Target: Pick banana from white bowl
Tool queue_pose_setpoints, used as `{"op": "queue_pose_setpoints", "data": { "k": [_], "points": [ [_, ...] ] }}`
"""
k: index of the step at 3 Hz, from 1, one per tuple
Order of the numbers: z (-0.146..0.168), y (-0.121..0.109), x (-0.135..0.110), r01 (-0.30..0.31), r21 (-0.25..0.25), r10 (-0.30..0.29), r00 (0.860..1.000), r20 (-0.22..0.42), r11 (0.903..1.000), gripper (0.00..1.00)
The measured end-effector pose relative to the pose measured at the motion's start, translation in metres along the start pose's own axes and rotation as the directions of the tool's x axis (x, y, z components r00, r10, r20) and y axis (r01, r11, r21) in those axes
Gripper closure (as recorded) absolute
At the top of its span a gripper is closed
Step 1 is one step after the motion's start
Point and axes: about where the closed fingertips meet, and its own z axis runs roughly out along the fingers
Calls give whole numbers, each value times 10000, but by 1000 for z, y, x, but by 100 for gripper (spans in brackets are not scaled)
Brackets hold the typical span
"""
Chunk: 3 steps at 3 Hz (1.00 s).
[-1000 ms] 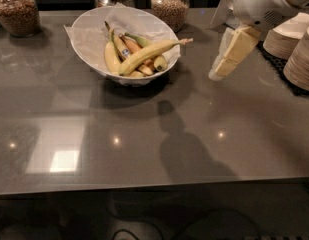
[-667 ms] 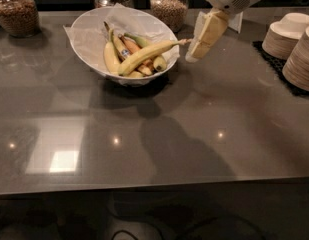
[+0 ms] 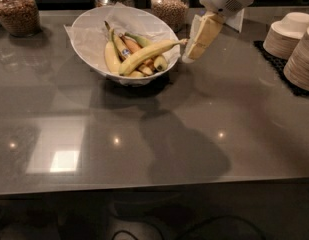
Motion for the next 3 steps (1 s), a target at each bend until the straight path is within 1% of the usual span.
{"op": "queue_pose_setpoints", "data": {
  "k": [1, 2, 3],
  "points": [
    [36, -16, 14, -49, -249, 53, 9998, 167, 9997, 0],
    [72, -29, 22, -178, -588, 204, 9988, 435, 9981, 17],
    [96, -32, 28, -394, -919, 453, 9970, 626, 9950, 40]
  ]
}}
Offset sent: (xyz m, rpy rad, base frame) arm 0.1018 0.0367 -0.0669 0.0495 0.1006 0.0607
